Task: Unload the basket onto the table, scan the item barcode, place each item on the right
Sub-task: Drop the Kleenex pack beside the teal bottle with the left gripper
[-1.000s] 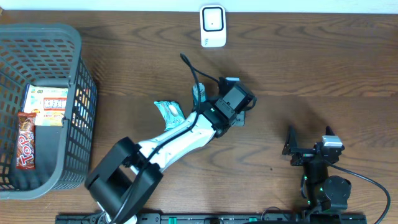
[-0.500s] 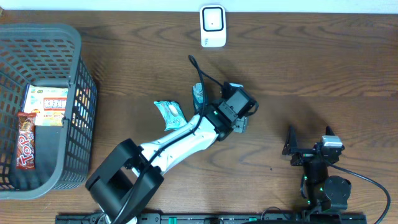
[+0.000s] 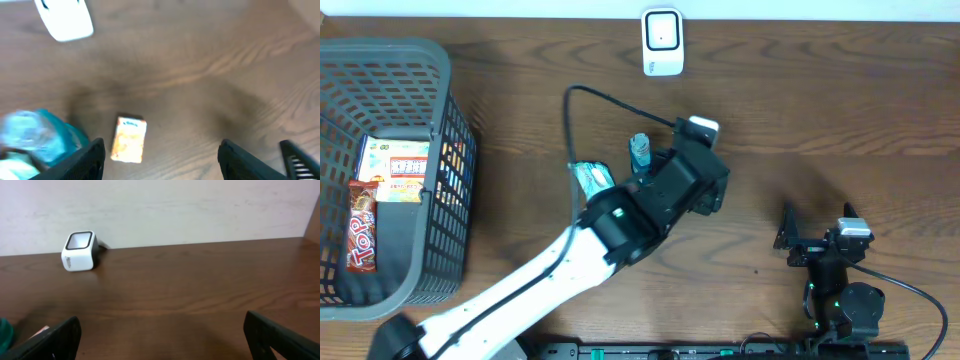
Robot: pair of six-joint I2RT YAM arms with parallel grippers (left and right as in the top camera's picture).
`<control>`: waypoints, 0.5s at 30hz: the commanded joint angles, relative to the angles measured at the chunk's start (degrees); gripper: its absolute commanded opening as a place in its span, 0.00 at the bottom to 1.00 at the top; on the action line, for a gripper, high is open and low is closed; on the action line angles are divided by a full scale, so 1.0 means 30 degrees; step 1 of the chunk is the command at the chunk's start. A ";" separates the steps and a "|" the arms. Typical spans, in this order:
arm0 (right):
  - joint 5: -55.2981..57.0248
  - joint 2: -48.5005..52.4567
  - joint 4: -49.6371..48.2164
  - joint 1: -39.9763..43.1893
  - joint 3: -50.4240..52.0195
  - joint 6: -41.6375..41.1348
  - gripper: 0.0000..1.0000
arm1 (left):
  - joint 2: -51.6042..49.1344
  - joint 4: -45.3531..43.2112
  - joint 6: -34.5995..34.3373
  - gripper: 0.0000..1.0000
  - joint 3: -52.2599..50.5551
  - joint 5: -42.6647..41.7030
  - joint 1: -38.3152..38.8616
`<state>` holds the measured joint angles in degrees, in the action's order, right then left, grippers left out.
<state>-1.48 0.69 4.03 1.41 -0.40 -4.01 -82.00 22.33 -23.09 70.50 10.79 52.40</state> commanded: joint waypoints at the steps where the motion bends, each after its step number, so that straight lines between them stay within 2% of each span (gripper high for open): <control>1: 0.0102 -0.0102 0.0080 -0.0219 0.0029 0.0226 0.99 | 0.1727 0.0357 0.0860 0.73 0.0248 0.2120 -0.0015; 7: 0.0102 -0.0102 0.0080 -0.0219 0.0029 0.0226 0.99 | 0.3031 0.1020 0.1836 0.73 0.0248 0.5697 -0.0015; 9: 0.0102 -0.0102 0.0080 -0.0219 0.0029 0.0226 0.99 | 0.3155 0.1151 0.1836 0.79 0.0248 0.7490 -0.0022; 11: 0.0102 -0.0102 0.0080 -0.0219 0.0029 0.0226 0.99 | 0.3177 0.1268 0.1836 0.81 0.0248 0.8721 -0.0029; 12: 0.0102 -0.0102 0.0087 -0.0219 0.0029 0.0226 0.99 | 0.3177 0.1341 0.1829 0.81 0.0248 0.9151 -0.0029; 15: 0.0102 -0.0102 0.0080 -0.0219 0.0029 0.0226 0.99 | 0.3206 0.1326 0.1836 0.92 0.0248 0.9836 -0.0029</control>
<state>-1.48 0.69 4.03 1.41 -0.40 -4.01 -72.88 26.11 -18.63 70.50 32.51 52.40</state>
